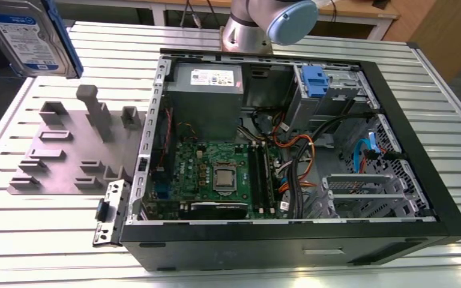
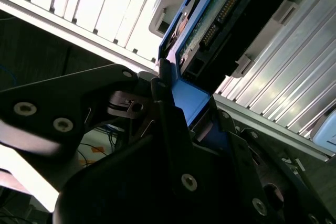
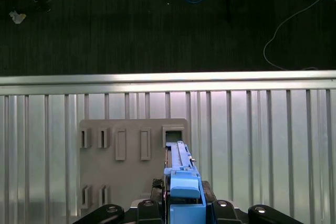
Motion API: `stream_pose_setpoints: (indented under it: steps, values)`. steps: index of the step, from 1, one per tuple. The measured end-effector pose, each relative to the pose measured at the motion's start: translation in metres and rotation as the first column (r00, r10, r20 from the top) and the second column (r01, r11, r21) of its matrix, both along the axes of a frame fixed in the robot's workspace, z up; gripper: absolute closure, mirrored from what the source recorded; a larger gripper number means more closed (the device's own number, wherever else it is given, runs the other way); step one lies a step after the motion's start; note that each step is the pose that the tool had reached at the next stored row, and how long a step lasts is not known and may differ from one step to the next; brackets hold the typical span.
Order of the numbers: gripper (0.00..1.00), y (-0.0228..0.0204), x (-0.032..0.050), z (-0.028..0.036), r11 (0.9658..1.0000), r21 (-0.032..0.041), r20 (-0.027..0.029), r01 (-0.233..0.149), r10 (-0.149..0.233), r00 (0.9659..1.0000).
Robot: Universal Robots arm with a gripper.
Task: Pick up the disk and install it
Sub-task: 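Pick up the disk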
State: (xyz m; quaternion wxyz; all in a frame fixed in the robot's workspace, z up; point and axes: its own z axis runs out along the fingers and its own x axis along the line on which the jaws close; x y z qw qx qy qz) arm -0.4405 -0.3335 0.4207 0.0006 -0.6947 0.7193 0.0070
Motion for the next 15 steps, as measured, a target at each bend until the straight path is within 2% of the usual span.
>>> stream_pose_setpoints:
  steps: [15]
  values:
    - [0.63, 0.0, 0.0, 0.0039, 1.0, 0.0, 0.0, 0.0, 0.0, 1.0]
